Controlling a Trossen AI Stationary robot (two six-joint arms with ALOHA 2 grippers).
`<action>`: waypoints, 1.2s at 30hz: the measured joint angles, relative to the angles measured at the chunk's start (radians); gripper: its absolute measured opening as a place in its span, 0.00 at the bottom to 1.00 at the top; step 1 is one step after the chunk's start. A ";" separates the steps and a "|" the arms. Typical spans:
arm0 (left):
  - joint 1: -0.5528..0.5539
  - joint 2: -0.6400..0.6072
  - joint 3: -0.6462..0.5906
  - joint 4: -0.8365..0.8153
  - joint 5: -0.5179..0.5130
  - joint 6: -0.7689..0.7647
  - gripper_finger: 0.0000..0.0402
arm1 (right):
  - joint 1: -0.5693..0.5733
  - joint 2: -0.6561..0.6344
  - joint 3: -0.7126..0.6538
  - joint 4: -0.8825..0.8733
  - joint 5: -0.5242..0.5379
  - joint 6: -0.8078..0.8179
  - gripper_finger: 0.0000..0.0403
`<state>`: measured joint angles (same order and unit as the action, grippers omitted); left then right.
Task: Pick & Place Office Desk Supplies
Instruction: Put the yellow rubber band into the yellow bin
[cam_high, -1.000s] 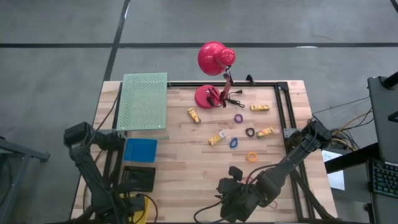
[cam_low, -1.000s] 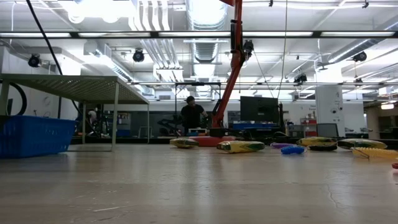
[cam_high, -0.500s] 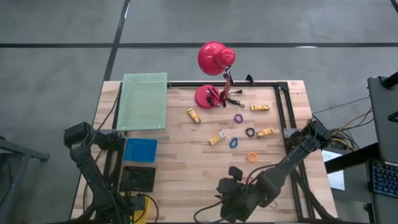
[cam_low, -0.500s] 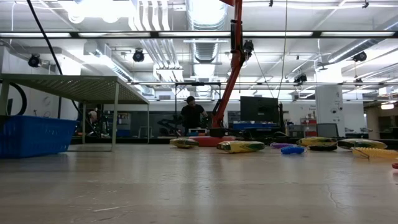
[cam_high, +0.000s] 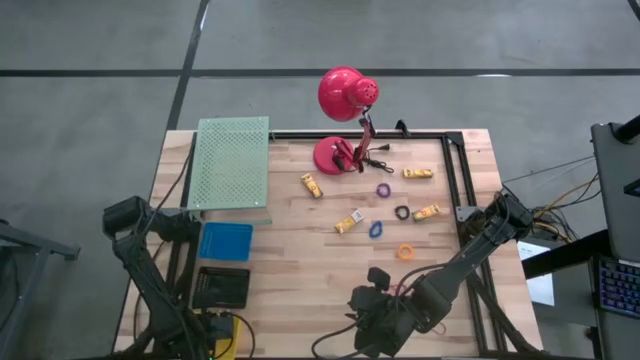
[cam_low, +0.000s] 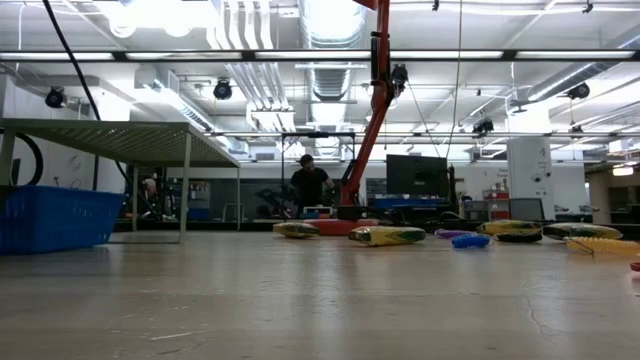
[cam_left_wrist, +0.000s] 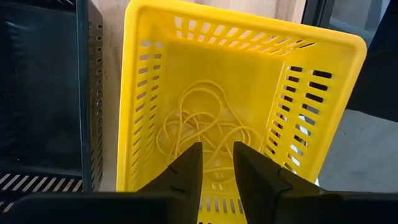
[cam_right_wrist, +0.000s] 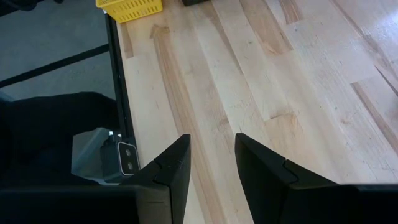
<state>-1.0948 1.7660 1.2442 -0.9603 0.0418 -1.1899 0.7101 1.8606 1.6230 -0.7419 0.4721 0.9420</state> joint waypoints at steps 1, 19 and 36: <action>0.001 0.000 0.000 0.001 0.000 -0.008 0.24 | 0.000 0.000 0.000 0.000 0.000 0.000 0.30; 0.060 -0.240 0.000 0.016 -0.409 0.197 0.24 | 0.000 0.000 0.000 0.000 0.000 0.000 0.30; 0.327 -0.526 -0.006 0.399 -0.681 1.201 0.24 | 0.000 0.000 0.000 0.000 0.000 0.000 0.30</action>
<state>-0.7679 1.2405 1.2385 -0.5613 -0.6388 0.0110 0.7101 1.8606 1.6230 -0.7418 0.4720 0.9421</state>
